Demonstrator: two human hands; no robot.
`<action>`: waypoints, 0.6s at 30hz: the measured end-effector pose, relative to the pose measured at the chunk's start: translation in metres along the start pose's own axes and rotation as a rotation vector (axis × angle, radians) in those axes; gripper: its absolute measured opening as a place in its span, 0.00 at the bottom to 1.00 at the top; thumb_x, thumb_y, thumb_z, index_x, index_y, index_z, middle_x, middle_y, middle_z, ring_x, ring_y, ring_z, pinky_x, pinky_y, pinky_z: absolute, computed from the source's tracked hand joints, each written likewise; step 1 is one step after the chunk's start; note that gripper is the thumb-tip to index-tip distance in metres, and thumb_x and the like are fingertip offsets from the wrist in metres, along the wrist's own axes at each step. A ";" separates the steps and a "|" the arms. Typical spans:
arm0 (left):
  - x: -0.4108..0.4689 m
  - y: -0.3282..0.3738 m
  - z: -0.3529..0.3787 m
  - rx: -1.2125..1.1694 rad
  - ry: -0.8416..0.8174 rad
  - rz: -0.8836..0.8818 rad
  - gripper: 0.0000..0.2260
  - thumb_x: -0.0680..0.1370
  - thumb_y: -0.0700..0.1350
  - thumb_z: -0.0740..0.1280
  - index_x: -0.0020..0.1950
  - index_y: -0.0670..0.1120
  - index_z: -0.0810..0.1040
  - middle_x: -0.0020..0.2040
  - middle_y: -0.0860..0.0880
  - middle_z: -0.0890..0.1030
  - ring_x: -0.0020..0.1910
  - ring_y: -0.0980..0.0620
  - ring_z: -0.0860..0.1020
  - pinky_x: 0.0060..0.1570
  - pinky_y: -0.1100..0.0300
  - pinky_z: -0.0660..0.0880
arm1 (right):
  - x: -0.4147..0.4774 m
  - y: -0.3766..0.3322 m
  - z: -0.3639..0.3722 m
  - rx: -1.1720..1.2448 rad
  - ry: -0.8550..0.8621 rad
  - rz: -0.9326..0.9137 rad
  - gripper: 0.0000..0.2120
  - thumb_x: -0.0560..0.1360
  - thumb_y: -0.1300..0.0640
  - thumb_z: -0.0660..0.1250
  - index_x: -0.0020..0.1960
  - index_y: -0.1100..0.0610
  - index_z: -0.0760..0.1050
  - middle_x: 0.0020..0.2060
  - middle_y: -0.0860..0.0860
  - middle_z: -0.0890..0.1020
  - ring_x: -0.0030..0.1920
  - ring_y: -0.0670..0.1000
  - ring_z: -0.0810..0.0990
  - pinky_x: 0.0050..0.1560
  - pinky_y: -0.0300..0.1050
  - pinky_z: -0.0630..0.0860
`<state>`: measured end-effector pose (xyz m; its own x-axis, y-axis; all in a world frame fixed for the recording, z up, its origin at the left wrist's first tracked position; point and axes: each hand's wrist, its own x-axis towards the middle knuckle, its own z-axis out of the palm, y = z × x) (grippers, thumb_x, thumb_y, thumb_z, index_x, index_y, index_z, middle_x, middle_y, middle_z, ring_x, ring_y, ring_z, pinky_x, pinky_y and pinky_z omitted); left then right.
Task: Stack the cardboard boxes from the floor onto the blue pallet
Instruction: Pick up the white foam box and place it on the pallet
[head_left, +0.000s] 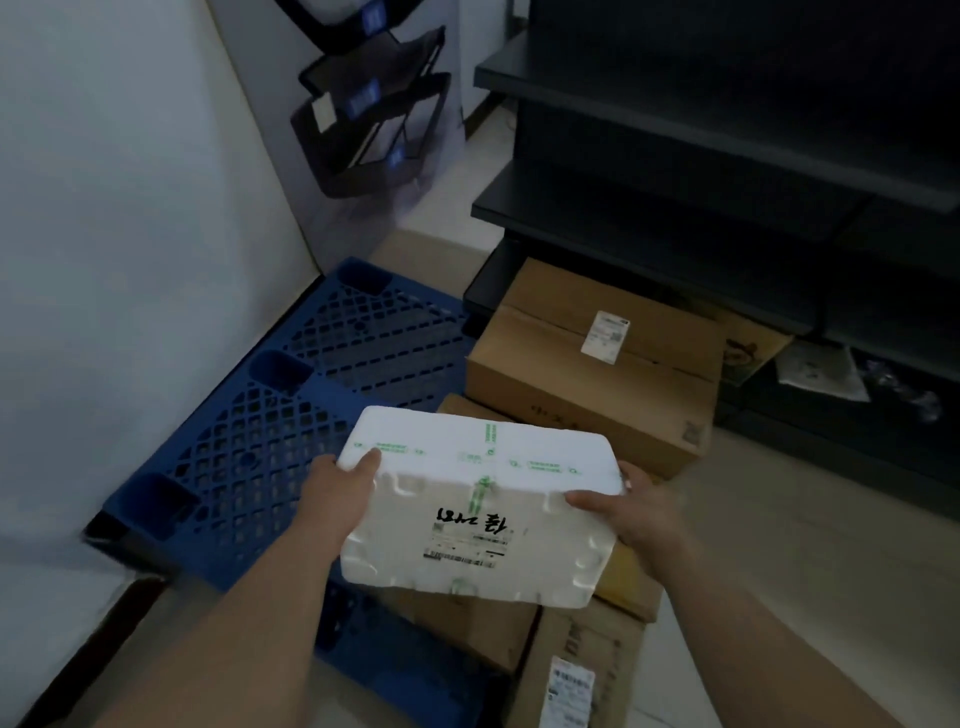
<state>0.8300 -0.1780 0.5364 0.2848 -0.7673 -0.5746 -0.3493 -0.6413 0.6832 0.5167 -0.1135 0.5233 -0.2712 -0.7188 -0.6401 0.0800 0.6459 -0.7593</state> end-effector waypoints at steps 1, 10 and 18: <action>0.014 0.002 0.004 0.012 -0.021 0.004 0.22 0.76 0.58 0.64 0.61 0.42 0.72 0.52 0.44 0.79 0.43 0.46 0.79 0.36 0.55 0.74 | 0.009 0.003 0.004 0.021 0.040 0.007 0.35 0.63 0.61 0.80 0.64 0.55 0.66 0.50 0.49 0.78 0.47 0.52 0.80 0.39 0.45 0.78; 0.136 0.009 0.048 0.118 -0.214 0.110 0.18 0.75 0.55 0.66 0.59 0.44 0.75 0.51 0.43 0.81 0.45 0.46 0.80 0.40 0.55 0.76 | 0.091 0.038 0.039 0.087 0.362 0.099 0.39 0.54 0.44 0.83 0.59 0.60 0.75 0.46 0.54 0.85 0.43 0.55 0.85 0.43 0.51 0.83; 0.218 -0.009 0.115 0.289 -0.255 0.240 0.16 0.75 0.42 0.64 0.62 0.46 0.72 0.57 0.42 0.76 0.51 0.43 0.77 0.48 0.50 0.78 | 0.166 0.080 0.044 0.089 0.468 0.074 0.42 0.56 0.39 0.79 0.63 0.57 0.70 0.51 0.54 0.82 0.48 0.56 0.83 0.49 0.56 0.82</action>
<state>0.7924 -0.3394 0.3531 -0.0509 -0.8449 -0.5324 -0.6238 -0.3894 0.6776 0.5199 -0.1928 0.3513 -0.6628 -0.4659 -0.5862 0.1911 0.6516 -0.7341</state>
